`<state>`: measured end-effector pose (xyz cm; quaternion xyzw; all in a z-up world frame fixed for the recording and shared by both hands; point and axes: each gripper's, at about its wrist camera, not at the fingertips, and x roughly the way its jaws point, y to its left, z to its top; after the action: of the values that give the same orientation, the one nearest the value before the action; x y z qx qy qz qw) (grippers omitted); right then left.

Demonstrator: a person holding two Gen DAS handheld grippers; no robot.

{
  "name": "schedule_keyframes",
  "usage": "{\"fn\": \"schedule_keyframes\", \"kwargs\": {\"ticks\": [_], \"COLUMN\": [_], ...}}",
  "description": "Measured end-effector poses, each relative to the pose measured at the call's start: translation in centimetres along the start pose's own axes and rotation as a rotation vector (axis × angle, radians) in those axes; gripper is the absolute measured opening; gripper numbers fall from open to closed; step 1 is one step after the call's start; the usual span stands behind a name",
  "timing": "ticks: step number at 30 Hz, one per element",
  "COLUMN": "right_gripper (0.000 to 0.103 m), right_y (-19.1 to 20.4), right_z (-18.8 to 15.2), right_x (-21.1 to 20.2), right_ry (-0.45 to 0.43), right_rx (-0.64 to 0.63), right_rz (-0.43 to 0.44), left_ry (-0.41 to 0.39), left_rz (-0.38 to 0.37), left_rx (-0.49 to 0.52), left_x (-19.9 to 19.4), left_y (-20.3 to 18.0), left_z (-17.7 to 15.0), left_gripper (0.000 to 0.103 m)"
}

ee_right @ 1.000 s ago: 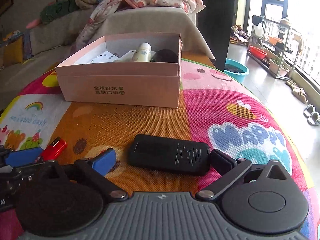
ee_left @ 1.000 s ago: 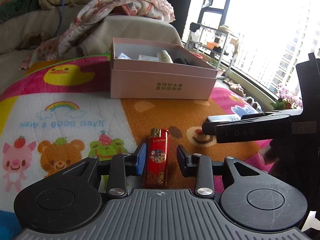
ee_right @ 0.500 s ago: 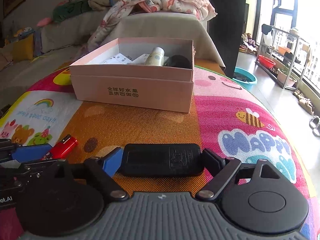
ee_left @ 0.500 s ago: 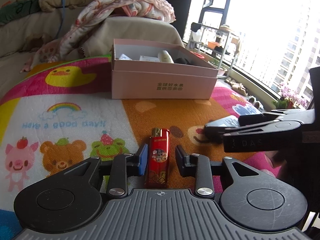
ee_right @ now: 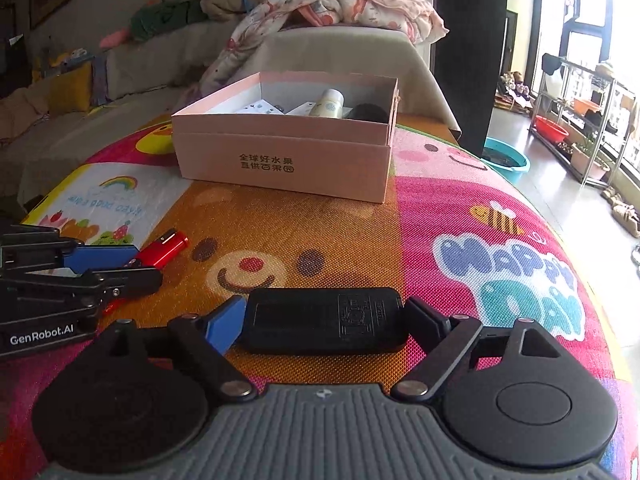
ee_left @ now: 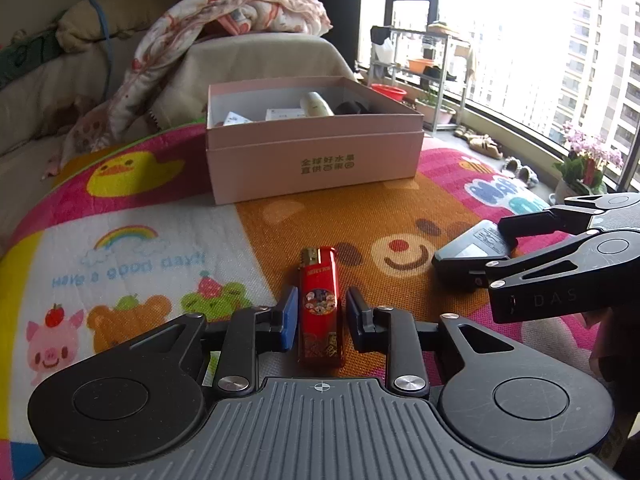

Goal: Organize rigid objects
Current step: 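Carry the red lighter and black phone over the pink box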

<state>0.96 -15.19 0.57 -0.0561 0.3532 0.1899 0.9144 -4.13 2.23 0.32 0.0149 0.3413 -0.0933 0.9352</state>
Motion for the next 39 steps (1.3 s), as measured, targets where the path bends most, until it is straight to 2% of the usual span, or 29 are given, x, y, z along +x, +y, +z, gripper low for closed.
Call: {"fn": "schedule_keyframes", "kwargs": {"ticks": [6, 14, 18, 20, 24, 25, 26, 28, 33, 36, 39], "right_gripper": [0.086, 0.086, 0.086, 0.086, 0.086, 0.086, 0.086, 0.086, 0.086, 0.086, 0.086], "right_y": [-0.1, 0.3, -0.5, -0.9, -0.9, -0.8, -0.5, 0.2, 2.4, 2.9, 2.3], "right_z": [-0.1, -0.6, -1.0, -0.3, 4.1, 5.3, 6.7, 9.4, 14.2, 15.3, 14.2], "right_x": [-0.1, -1.1, -2.7, -3.5, -4.5, -4.6, -4.5, -3.7, 0.2, 1.9, 1.9], "right_ry": [-0.003, 0.017, 0.012, -0.021, -0.149, -0.185, -0.226, -0.272, -0.310, -0.285, -0.267], "right_rx": [0.004, -0.051, -0.065, -0.070, -0.114, -0.127, -0.143, -0.161, -0.185, -0.169, -0.157], "right_rz": [0.004, 0.017, 0.059, 0.045, -0.006, -0.013, -0.016, -0.009, -0.020, -0.033, -0.018], "left_ry": [0.004, 0.011, -0.039, -0.086, -0.223, -0.255, -0.286, -0.336, -0.364, -0.345, -0.326], "left_rz": [0.020, -0.023, -0.036, -0.045, -0.062, -0.065, -0.061, -0.056, -0.097, -0.158, -0.177], "left_rx": [0.005, 0.055, 0.079, 0.067, 0.087, 0.095, 0.106, 0.124, 0.067, 0.002, 0.002], "left_x": [0.0, -0.2, -2.0, -2.8, -4.0, -3.9, -3.8, -3.0, 0.2, 1.0, 0.8], "left_y": [-0.3, 0.0, 0.1, 0.7, 2.4, 2.7, 3.0, 3.6, 5.2, 6.6, 7.7], "left_z": [0.2, 0.4, 0.6, 2.1, 8.9, 10.7, 12.4, 16.0, 23.4, 24.2, 20.8], "left_gripper": [0.029, 0.026, 0.026, 0.026, 0.025, 0.020, 0.010, 0.011, 0.011, 0.011, 0.013]}}
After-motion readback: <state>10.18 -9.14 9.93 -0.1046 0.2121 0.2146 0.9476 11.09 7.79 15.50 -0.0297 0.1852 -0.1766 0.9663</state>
